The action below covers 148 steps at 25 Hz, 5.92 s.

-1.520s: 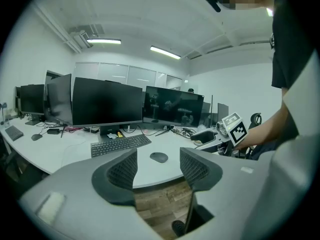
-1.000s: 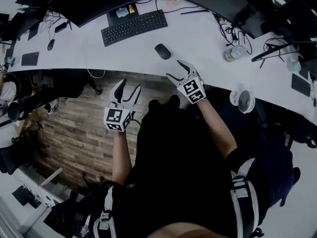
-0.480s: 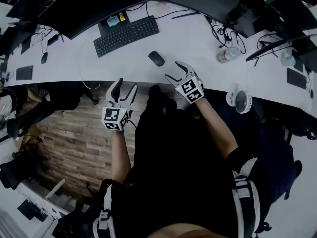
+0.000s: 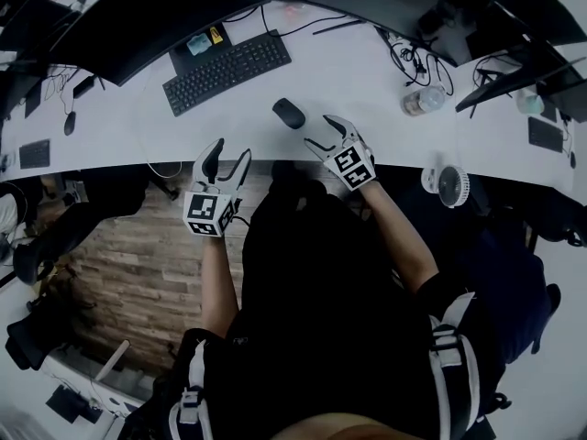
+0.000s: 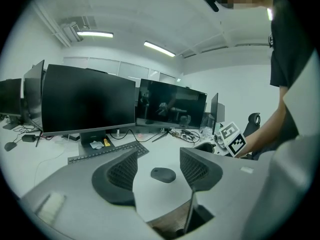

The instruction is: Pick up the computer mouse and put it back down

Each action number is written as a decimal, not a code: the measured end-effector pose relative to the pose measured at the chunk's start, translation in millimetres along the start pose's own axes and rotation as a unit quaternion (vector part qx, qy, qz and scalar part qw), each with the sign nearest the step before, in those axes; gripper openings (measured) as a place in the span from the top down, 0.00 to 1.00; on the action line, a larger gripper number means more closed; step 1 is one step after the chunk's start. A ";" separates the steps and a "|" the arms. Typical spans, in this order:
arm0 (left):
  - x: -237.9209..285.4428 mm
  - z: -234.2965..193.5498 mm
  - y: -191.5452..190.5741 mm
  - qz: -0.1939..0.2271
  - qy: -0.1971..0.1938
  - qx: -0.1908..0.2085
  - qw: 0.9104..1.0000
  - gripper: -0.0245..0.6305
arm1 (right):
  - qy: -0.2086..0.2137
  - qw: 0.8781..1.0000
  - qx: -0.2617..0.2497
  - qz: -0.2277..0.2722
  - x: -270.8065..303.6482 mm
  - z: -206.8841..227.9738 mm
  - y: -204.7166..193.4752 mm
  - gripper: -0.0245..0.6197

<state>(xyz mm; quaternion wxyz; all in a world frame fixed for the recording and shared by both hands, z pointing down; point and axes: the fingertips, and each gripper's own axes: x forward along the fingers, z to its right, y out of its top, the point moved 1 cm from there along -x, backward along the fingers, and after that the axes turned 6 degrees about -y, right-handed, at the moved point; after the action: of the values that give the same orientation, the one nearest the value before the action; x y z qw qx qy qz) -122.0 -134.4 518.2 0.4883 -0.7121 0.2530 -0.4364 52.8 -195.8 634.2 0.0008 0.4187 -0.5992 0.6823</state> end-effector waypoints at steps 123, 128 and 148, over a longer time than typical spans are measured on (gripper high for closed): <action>31.7 -105.4 33.8 0.007 -0.052 0.036 0.998 0.57 | -0.066 0.996 0.024 0.060 68.2 43.2 134.7 0.51; 30.0 -109.6 32.9 0.007 -0.055 0.036 0.998 0.57 | -0.071 0.994 0.015 0.084 58.0 39.4 154.3 0.51; 34.2 -119.1 35.2 0.005 -0.070 0.042 0.997 0.58 | -0.079 0.989 -0.020 0.119 44.9 31.8 184.2 0.51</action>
<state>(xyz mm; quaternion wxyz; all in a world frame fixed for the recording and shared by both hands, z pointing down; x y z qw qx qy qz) -206.3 -231.8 515.7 0.5361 -0.7188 0.2034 -0.3932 -50.8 -296.2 507.3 -0.1195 0.3968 -0.6568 0.6301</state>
